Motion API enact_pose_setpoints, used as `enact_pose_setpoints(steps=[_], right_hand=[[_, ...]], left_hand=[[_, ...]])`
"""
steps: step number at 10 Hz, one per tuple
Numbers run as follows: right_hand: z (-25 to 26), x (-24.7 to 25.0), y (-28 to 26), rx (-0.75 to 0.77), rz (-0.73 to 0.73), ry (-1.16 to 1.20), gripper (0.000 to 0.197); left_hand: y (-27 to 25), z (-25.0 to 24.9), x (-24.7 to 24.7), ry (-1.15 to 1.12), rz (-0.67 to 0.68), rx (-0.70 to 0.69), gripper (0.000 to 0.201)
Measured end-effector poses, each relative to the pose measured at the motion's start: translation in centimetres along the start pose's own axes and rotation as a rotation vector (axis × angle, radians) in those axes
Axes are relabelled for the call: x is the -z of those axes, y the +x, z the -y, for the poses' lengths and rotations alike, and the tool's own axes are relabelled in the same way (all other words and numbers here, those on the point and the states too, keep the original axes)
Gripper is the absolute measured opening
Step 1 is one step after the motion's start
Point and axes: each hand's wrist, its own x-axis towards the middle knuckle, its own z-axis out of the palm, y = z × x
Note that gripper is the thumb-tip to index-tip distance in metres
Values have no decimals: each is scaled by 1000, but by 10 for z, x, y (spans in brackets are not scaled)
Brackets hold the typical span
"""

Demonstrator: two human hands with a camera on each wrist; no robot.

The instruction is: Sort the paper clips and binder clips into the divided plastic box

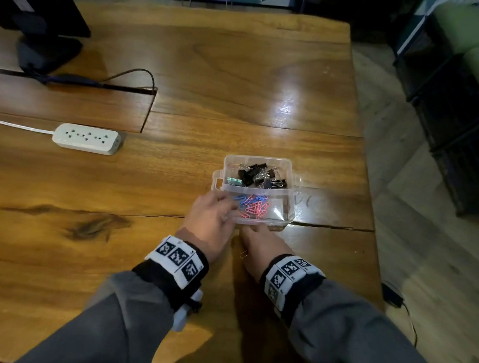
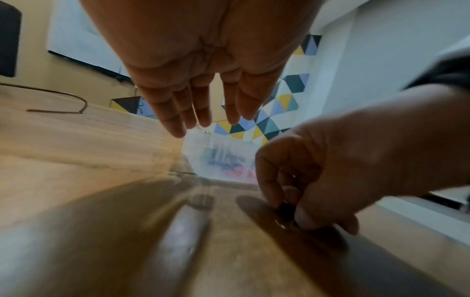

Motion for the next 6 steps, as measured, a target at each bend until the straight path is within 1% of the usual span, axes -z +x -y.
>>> enact_pose_setpoints(steps=[1,2,3,4,5,6], right_hand=[[0,-3,-2,50,18,-25,32],[2,10,-8,78,32,99,16],[-7,46,2,-24,-238,423,16],[-15,90,20,-229,-411,781,19],[-19,108,34,-236,-402,786,24],[-24,120,23,-202,-449,635,39]], left_hand=[[-23,8,-3,50,17,-55,30],[-43,15,-6,146,116,-97,38],[-47,16,-9,289,247,-110,55],[-37,14,-13,375,335,-85,60],[-32,13,-13,363,342,-40,58],[-45,8,-3,320,274,-96,54]])
